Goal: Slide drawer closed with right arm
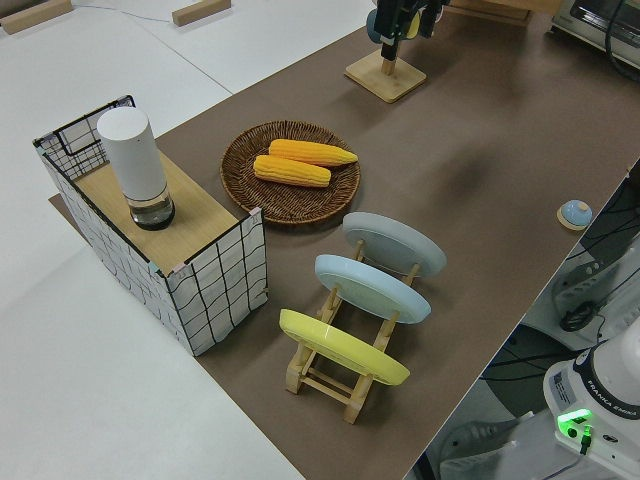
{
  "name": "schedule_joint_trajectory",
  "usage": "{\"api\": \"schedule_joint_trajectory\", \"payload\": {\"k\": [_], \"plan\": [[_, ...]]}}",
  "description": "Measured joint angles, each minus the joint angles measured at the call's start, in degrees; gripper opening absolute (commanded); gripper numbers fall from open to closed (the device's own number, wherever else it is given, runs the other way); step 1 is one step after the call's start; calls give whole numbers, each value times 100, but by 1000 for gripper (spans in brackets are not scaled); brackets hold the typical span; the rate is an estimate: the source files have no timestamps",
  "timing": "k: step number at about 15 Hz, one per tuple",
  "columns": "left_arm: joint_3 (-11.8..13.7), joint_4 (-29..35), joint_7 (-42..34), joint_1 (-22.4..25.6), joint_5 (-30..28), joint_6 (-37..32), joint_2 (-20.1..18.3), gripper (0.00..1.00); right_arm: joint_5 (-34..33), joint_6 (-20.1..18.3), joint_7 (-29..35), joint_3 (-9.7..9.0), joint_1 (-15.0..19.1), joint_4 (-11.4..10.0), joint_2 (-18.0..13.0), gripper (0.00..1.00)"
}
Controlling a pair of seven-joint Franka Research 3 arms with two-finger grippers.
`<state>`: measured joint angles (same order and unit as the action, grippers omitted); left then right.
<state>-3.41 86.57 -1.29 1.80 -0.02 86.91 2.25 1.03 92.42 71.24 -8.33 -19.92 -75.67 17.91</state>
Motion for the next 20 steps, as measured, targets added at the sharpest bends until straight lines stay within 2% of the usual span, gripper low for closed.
{"api": "schedule_joint_trajectory", "payload": {"k": [3, 8, 15, 20], "plan": [[0, 0, 0, 0, 0, 0, 0, 993, -2, 26, 167, 37, 4, -94, 175, 0], [0, 0, 0, 0, 0, 0, 0, 993, -131, 500, 399, 76, 4, -423, 360, 0], [0, 0, 0, 0, 0, 0, 0, 993, -454, 764, 458, 132, 44, -457, 470, 0], [0, 0, 0, 0, 0, 0, 0, 993, -483, 909, 459, 138, 435, -423, 581, 0]]}}
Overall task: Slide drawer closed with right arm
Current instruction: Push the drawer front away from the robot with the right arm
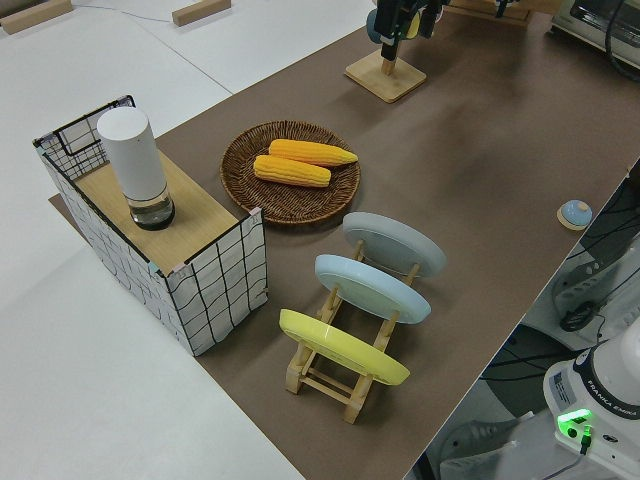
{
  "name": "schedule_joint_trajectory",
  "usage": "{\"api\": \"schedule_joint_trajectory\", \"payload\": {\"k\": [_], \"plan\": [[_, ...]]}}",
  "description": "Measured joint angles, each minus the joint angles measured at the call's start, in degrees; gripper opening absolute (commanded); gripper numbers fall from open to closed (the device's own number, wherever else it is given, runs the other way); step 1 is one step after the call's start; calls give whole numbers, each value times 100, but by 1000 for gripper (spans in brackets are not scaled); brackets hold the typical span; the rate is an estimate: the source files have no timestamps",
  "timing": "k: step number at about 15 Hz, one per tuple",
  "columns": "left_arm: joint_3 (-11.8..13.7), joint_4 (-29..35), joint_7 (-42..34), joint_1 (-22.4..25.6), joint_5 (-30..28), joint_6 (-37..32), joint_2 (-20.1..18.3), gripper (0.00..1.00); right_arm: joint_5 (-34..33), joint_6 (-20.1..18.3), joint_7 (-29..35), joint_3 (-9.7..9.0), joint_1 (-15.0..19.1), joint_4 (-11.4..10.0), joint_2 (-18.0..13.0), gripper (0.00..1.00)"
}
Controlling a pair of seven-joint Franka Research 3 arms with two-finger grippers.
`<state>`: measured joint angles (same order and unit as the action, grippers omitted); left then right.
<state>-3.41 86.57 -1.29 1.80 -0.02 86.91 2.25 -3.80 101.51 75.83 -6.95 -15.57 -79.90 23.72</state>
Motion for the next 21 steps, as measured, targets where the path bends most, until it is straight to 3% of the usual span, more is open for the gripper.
{"api": "schedule_joint_trajectory", "payload": {"k": [9, 16, 21], "plan": [[0, 0, 0, 0, 0, 0, 0, 993, -30, 324, -11, -3, 270, 153, 217, 0], [0, 0, 0, 0, 0, 0, 0, 993, -49, 453, -18, -11, 366, 191, 250, 0], [0, 0, 0, 0, 0, 0, 0, 993, -119, 483, -119, -19, 528, 332, 341, 0]]}}
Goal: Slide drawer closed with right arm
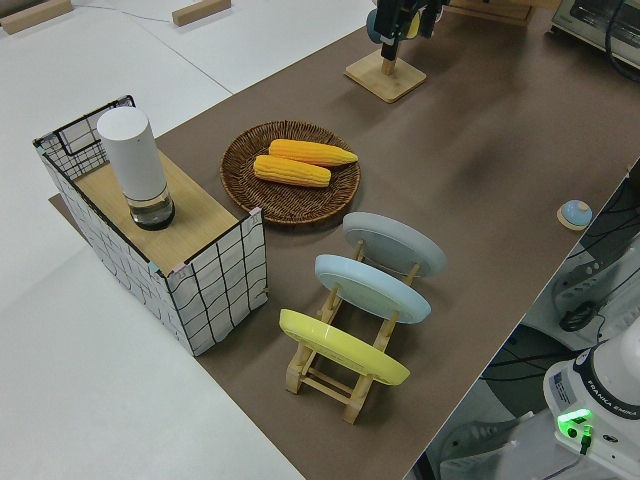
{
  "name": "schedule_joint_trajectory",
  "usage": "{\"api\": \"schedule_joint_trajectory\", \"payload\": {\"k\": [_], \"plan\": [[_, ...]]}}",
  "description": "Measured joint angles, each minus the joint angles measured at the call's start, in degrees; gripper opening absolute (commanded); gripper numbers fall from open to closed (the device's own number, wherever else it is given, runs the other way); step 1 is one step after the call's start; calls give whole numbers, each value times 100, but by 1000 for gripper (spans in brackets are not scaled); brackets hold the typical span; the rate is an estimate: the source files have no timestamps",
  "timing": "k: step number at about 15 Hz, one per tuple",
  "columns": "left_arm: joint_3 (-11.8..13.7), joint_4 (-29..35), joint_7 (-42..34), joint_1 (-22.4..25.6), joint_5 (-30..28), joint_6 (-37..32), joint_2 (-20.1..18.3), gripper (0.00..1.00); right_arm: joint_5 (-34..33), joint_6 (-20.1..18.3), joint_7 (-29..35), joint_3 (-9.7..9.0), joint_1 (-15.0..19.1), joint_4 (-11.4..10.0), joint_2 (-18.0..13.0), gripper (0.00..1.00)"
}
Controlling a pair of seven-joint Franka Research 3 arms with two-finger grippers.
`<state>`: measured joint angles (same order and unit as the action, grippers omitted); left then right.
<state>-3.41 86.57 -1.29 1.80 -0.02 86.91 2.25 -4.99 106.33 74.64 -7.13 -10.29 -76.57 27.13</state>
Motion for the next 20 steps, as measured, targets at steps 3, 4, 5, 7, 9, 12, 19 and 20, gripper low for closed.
{"api": "schedule_joint_trajectory", "payload": {"k": [3, 4, 5, 7, 9, 12, 19, 20], "plan": [[0, 0, 0, 0, 0, 0, 0, 993, -11, 56, -95, -9, 170, 36, 38, 0], [0, 0, 0, 0, 0, 0, 0, 993, -14, 60, -155, -14, 240, 49, 51, 0], [0, 0, 0, 0, 0, 0, 0, 993, -15, 61, -235, -22, 317, 62, 60, 0], [0, 0, 0, 0, 0, 0, 0, 993, -16, 61, -333, -39, 457, 83, 68, 0], [0, 0, 0, 0, 0, 0, 0, 993, -16, 61, -376, -50, 597, 92, 82, 0], [0, 0, 0, 0, 0, 0, 0, 993, -16, 61, -396, -52, 700, 177, 147, 0], [0, 0, 0, 0, 0, 0, 0, 993, -17, 157, -920, -205, 1188, 237, 174, 0], [0, 0, 0, 0, 0, 0, 0, 993, -17, 171, -1009, -208, 1238, 238, 176, 0]]}}
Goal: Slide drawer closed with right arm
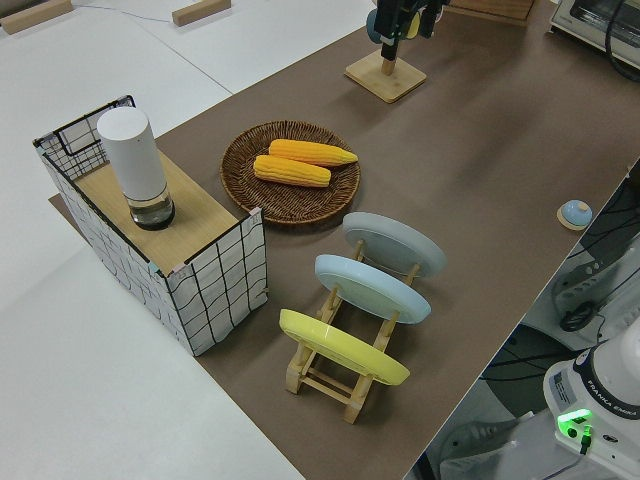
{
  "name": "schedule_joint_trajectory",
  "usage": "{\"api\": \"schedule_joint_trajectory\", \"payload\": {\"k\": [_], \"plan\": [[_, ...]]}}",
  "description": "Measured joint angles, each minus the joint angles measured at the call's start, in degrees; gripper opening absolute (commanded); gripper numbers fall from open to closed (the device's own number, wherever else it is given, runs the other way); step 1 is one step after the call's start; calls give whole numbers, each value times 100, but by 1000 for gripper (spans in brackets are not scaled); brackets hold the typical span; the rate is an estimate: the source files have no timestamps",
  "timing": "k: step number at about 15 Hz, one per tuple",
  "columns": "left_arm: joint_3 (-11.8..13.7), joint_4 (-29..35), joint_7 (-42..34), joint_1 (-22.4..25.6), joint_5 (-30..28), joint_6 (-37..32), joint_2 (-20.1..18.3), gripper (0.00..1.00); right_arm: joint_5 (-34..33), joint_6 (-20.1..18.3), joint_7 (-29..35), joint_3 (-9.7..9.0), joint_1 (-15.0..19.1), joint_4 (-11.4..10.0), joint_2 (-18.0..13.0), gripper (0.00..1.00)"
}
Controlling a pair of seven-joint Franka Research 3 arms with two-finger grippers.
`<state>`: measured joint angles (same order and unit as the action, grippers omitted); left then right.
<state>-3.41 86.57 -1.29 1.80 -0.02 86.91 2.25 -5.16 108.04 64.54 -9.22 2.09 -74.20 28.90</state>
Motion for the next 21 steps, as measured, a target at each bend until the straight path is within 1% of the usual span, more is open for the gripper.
{"api": "schedule_joint_trajectory", "payload": {"k": [3, 7, 11, 14, 16, 21], "plan": [[0, 0, 0, 0, 0, 0, 0, 993, 0, 21, -261, -1, 138, 17, 6, 0], [0, 0, 0, 0, 0, 0, 0, 993, 0, 33, -582, -2, 335, 171, 65, 0], [0, 0, 0, 0, 0, 0, 0, 993, 0, 51, -678, -3, 517, 234, 137, 0], [0, 0, 0, 0, 0, 0, 0, 993, 4, 133, -694, -14, 636, 299, 205, 0], [0, 0, 0, 0, 0, 0, 0, 995, 6, 133, -693, -49, 661, 326, 217, 0], [0, 0, 0, 0, 0, 0, 0, 993, 6, 133, -691, -58, 665, 359, 243, 0]]}}
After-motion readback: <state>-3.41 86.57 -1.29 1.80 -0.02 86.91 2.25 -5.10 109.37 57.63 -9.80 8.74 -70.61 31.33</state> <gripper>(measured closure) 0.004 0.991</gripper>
